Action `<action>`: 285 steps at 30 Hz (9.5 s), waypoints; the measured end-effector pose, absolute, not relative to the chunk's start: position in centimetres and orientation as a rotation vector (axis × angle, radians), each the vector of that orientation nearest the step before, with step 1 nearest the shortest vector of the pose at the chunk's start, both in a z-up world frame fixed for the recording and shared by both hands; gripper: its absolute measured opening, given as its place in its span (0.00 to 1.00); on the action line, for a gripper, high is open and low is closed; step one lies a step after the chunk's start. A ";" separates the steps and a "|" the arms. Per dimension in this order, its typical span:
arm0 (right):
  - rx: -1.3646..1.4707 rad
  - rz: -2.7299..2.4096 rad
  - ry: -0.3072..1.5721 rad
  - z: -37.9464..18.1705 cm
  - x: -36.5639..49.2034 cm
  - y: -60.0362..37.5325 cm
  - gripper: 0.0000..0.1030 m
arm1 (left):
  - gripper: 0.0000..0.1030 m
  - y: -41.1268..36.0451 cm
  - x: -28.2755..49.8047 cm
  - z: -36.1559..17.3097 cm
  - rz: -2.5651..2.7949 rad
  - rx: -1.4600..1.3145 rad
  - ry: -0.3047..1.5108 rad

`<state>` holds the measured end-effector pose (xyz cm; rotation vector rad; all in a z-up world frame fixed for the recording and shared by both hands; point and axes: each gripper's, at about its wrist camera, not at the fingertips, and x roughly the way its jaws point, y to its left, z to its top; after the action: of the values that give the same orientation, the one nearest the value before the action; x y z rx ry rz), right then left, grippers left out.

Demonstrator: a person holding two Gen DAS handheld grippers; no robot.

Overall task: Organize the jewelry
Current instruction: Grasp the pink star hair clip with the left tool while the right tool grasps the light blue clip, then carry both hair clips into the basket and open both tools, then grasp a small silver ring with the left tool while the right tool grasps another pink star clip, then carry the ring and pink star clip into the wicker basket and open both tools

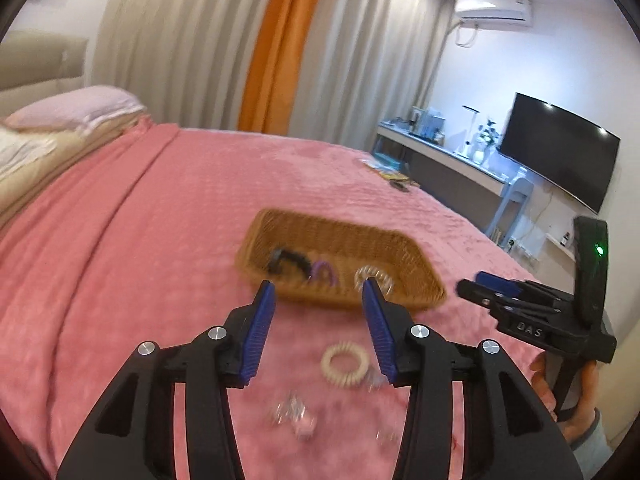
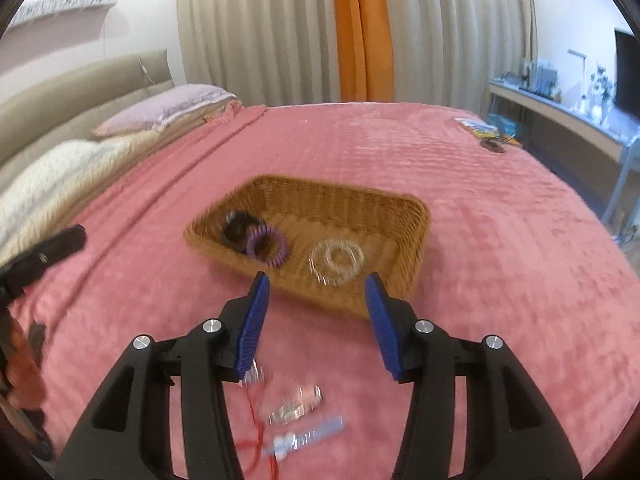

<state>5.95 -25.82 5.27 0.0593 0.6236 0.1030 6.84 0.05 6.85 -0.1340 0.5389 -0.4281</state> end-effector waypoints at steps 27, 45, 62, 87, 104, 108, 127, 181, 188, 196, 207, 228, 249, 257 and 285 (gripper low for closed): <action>0.340 0.062 0.956 -5.2 2.6 -26.4 0.45 | 0.43 -0.3 3.5 -4.7 -0.428 -0.149 0.851; 0.171 0.042 0.957 -5.0 5.1 -25.4 0.11 | 0.43 -2.7 8.4 -5.2 -0.388 -0.101 0.948; 0.020 0.221 0.905 -3.9 0.8 -25.8 0.10 | 0.20 -2.1 3.0 -5.5 -0.390 -0.104 0.907; 0.265 -0.005 0.936 -5.6 -0.9 -28.0 0.32 | 0.20 -2.3 1.7 -6.2 -0.438 -0.104 0.849; 0.058 0.103 0.690 -0.2 -4.1 -22.6 0.08 | 0.20 -2.3 -1.6 -2.5 -0.508 -0.098 0.661; 0.006 0.131 0.600 3.8 -3.8 -21.8 0.08 | 0.20 -2.9 -1.6 0.3 -0.515 -0.088 0.589; 0.021 0.070 0.604 6.5 16.3 -25.0 0.08 | 0.20 -8.5 15.0 7.2 -0.498 -0.127 0.479; 0.268 0.147 0.919 -5.2 5.4 -26.2 0.43 | 0.43 0.9 9.2 -6.2 -0.387 -0.172 0.879; 0.266 0.122 0.963 -5.5 6.7 -25.4 0.43 | 0.42 0.4 8.7 -6.1 -0.362 -0.120 0.857; 0.058 0.066 0.942 -5.3 7.2 -22.4 0.20 | 0.42 0.3 8.7 -6.2 -0.369 -0.120 0.861; -0.032 0.117 0.916 -5.8 5.7 -23.3 0.20 | 0.43 -2.3 9.9 -6.4 -0.360 0.017 0.894; -0.007 0.163 0.809 -4.7 3.9 -23.5 0.20 | 0.08 -2.9 8.6 -5.9 -0.395 0.054 0.830; -0.105 0.103 0.496 9.2 3.4 -24.8 0.20 | 0.08 -6.4 6.2 8.5 -0.478 0.041 0.431; -0.018 0.146 0.507 10.9 12.0 -25.2 0.20 | 0.08 -9.2 13.7 10.3 -0.474 0.003 0.406; 0.172 0.130 0.818 -1.0 23.9 -27.9 0.33 | 0.28 -10.8 23.1 0.6 -0.458 -0.033 0.620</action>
<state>23.86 -27.89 -1.00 0.1717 0.8178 0.1298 23.14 -10.84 0.57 -0.0327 0.6205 -0.4585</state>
